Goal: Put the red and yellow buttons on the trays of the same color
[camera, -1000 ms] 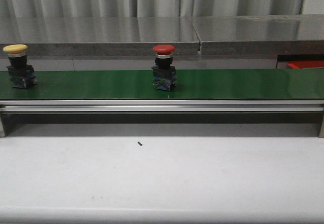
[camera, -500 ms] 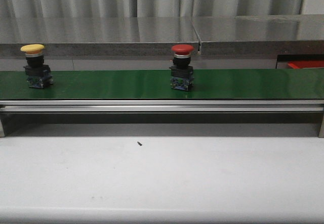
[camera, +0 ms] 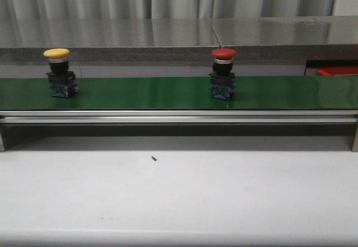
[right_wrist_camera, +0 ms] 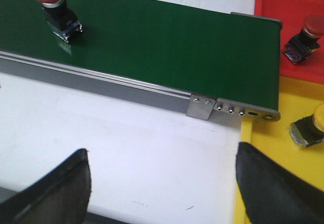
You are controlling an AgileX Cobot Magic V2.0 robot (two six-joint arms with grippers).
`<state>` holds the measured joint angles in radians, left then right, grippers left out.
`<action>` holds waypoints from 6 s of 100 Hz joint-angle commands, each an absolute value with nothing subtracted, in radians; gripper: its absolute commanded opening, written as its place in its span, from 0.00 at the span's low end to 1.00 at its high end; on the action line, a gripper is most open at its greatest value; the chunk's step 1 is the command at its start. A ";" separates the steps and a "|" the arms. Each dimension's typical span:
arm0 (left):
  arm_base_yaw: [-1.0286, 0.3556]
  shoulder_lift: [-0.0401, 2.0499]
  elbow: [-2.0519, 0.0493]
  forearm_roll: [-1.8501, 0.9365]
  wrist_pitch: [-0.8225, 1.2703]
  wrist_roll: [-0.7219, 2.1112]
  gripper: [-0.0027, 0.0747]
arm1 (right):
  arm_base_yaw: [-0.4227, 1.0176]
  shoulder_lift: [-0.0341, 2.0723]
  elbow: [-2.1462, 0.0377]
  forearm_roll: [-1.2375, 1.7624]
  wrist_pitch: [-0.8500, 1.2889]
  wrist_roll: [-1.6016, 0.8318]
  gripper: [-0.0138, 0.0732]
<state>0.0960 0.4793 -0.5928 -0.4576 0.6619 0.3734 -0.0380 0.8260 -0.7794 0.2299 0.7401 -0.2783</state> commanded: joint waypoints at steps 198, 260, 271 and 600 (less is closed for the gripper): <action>0.091 0.485 -0.619 -0.491 0.590 0.374 0.01 | -0.159 1.771 -1.846 0.168 1.065 -0.264 0.38; 0.091 0.485 -0.619 -0.491 0.590 0.374 0.01 | -0.535 1.919 -1.850 0.279 0.872 -0.241 0.38; 0.091 0.485 -0.619 -0.491 0.590 0.374 0.01 | -0.534 1.966 -1.853 0.278 0.828 -0.257 0.38; 0.091 0.485 -0.619 -0.491 0.590 0.374 0.01 | -0.032 1.755 -1.451 0.412 0.747 -0.537 0.84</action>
<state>0.0960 0.4793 -0.5928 -0.4609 0.6598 0.3780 -0.0325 1.7690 -1.3886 0.3849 0.7595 -0.5280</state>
